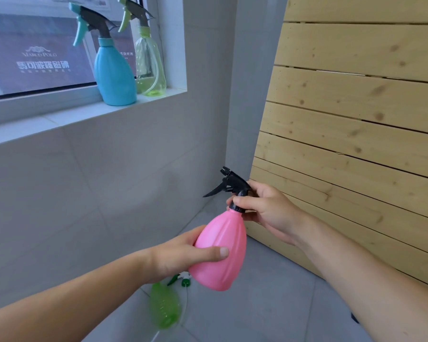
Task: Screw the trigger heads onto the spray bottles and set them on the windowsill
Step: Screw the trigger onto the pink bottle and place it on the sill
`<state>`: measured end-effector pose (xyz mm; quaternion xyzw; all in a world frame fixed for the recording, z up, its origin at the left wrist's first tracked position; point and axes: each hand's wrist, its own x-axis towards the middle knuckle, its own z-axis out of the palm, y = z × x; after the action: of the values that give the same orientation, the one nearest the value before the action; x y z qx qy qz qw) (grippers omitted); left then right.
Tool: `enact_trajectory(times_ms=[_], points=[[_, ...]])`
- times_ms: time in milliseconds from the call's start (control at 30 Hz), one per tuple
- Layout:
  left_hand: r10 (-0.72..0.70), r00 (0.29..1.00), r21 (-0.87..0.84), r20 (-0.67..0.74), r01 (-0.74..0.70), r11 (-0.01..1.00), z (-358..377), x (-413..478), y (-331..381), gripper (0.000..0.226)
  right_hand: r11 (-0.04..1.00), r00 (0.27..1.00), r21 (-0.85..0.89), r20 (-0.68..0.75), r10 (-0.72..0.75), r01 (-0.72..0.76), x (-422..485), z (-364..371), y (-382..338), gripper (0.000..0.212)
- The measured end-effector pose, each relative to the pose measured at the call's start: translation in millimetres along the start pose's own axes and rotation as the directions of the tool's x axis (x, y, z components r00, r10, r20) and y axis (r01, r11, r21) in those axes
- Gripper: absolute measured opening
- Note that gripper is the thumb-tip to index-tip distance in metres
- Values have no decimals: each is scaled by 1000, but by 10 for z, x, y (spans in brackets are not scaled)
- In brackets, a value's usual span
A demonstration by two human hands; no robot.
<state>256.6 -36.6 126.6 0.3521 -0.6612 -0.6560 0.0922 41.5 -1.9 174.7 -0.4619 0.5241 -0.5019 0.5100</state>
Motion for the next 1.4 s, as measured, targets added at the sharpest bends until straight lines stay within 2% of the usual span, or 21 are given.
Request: enact_trajectory(times_ms=[233, 333, 433, 633, 767, 900, 1000, 1067, 1267, 1333, 1400], points=[[9, 1000, 11, -16, -8, 1000, -9, 2, 42, 84, 999, 993, 45, 119, -10, 5, 15, -82, -13, 27], [-4, 1000, 7, -1, 4, 1000, -17, -3, 56, 83, 992, 983, 126, 185, -8, -15, 14, -122, 7, 28], [-19, 999, -34, 34, 21, 999, -12, -6, 49, 80, 975, 975, 214, 221, 5, -53, 7, -149, 38, 27], [-36, 999, -149, 23, 39, 988, 13, 8, 45, 71, 965, 972, 256, 234, 3, -65, 32, -121, 46, 22], [-41, 999, -89, -27, 39, 995, 53, -1, 72, 77, 990, 992, 138, 128, 2, -20, 41, -80, 68, 15], [-52, 995, -99, -88, 44, 994, 114, 20, 93, 79, 1000, 999, -10, -32, 2, -3, 81, -33, 149, 24], [-111, 993, -240, -44, 97, 966, 166, 52, 114, 66, 999, 996, 35, -94, 2, 1, 90, -31, 160, 14], [-112, 994, -298, -9, 104, 949, 183, 74, 108, 67, 998, 991, 60, -135, -2, 11, 88, -41, 152, 6], [-51, 993, -138, -108, 36, 990, 289, 74, 135, 81, 986, 988, 166, -146, 46, -21, 78, -24, 155, 6], [-49, 993, -138, -105, 34, 990, 326, 82, 136, 86, 974, 989, 224, -135, 63, -31, 80, -14, 148, 8], [-84, 992, -220, -90, 62, 974, 326, 92, 132, 85, 967, 989, 253, -128, 70, -36, 75, -13, 140, 7]])
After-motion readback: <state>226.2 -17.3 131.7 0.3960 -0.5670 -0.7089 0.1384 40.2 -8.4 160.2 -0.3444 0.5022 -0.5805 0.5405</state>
